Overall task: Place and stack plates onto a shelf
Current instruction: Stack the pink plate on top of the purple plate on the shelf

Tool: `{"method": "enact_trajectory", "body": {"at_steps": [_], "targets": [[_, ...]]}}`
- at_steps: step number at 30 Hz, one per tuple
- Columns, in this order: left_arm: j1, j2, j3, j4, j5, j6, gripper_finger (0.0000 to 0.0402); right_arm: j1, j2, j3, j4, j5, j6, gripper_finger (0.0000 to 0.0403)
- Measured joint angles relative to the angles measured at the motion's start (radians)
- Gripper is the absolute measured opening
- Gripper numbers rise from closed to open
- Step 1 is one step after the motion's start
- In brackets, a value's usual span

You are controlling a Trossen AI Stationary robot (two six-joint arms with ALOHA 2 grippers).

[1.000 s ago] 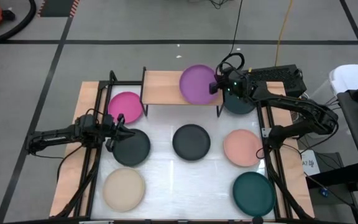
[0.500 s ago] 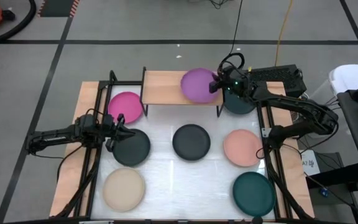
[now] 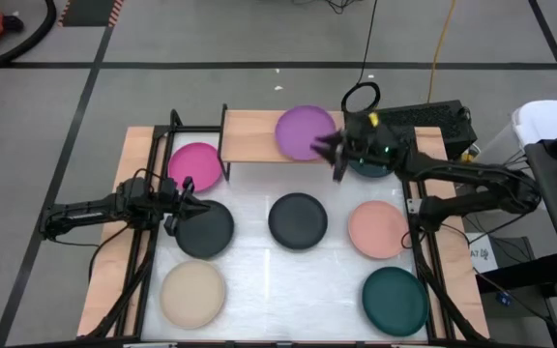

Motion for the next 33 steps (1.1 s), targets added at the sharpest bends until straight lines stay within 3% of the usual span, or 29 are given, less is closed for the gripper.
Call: {"method": "enact_trajectory", "body": {"at_steps": [14,22,27,33], "targets": [[0.000,0.000,0.000,0.000,0.000,-0.020,0.0044,0.228,0.123,-0.207,0.433,0.002,0.049,0.0130],[0.000,0.000,0.000,0.005,0.000,-0.027,0.0044,0.322,0.144,-0.213,0.449,0.010,0.025,0.0130],[0.000,0.000,-0.001,0.076,0.000,-0.105,0.0044,0.358,0.155,-0.213,0.453,0.133,-0.023,0.0130],[0.000,0.000,-0.001,0.098,-0.002,-0.149,0.0044,0.360,0.149,-0.213,0.479,0.162,-0.057,0.0130]]}}
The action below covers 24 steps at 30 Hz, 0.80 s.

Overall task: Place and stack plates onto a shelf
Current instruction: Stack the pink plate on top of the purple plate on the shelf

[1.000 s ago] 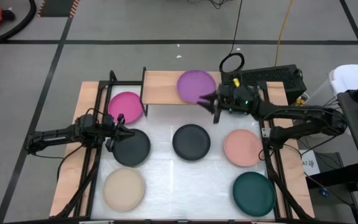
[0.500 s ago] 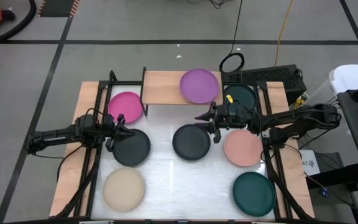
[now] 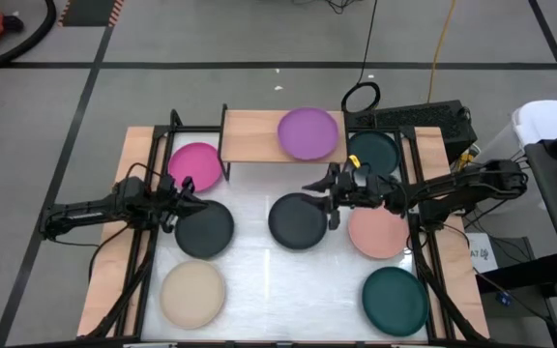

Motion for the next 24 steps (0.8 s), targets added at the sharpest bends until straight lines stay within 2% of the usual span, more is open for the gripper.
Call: {"method": "enact_trajectory", "body": {"at_steps": [4,13,17,20,24], "targets": [[0.001,0.000,0.000,0.033,-0.065,-0.001,0.0044,0.000,0.001,0.000,0.016,-0.002,-0.017,0.0130],[0.001,0.000,0.000,0.026,-0.077,-0.017,0.0044,0.000,0.000,0.000,0.032,0.000,-0.055,0.0130],[0.005,0.000,0.010,0.070,-0.129,-0.060,0.0044,0.000,0.000,0.000,0.036,0.000,-0.055,0.0130],[0.008,0.007,0.092,0.013,-0.128,-0.009,0.0044,-0.001,0.000,0.000,0.042,0.000,-0.056,0.0130],[0.009,0.074,0.282,-0.248,-0.170,0.076,0.0044,-0.001,0.000,0.000,0.053,0.001,-0.082,0.0130]]}}
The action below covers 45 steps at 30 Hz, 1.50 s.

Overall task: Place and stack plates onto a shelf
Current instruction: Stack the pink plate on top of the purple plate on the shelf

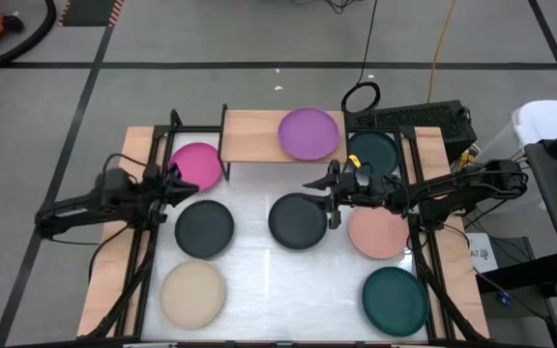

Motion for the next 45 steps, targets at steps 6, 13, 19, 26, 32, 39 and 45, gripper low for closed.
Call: {"method": "enact_trajectory", "body": {"at_steps": [6,13,19,26,32,39,45], "targets": [[0.000,0.227,0.296,-0.349,-0.178,0.073,0.0044,0.000,0.000,0.001,0.033,0.003,-0.018,0.0130],[0.000,0.476,0.480,-0.501,-0.310,0.138,0.0044,0.000,0.000,0.001,0.033,0.003,-0.017,0.0130],[0.000,0.574,0.466,-0.505,-0.310,0.168,0.0044,0.000,0.000,0.001,0.024,0.000,-0.015,0.0130],[0.000,0.668,0.446,-0.535,-0.349,0.100,0.0044,0.000,0.000,0.001,0.001,0.000,-0.014,0.0130],[0.012,0.724,0.467,-0.703,-0.410,0.096,0.0044,0.000,0.000,0.001,0.003,0.002,-0.014,0.0130],[0.070,0.817,0.557,-0.879,-0.514,0.101,0.0044,0.000,0.000,0.001,0.002,0.078,-0.015,0.0130],[0.113,0.869,0.583,-0.919,-0.546,0.116,0.0044,0.000,0.000,0.001,0.002,0.077,-0.014,0.0130]]}}
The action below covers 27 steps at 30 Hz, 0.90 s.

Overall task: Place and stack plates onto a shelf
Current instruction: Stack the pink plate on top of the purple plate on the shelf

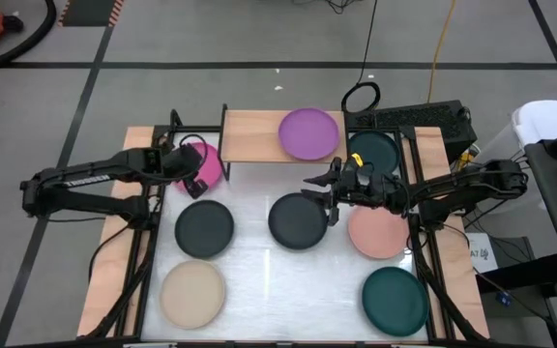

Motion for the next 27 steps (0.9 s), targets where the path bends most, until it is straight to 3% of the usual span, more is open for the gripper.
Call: {"method": "enact_trajectory", "body": {"at_steps": [17,27], "targets": [[0.047,0.012,0.000,0.043,0.001,-0.218,0.0044,0.000,0.000,0.000,-0.021,-0.003,0.000,0.0130],[0.046,0.012,0.000,0.168,0.003,-0.213,0.0044,0.000,0.000,0.000,-0.025,-0.003,0.000,0.0130]]}}
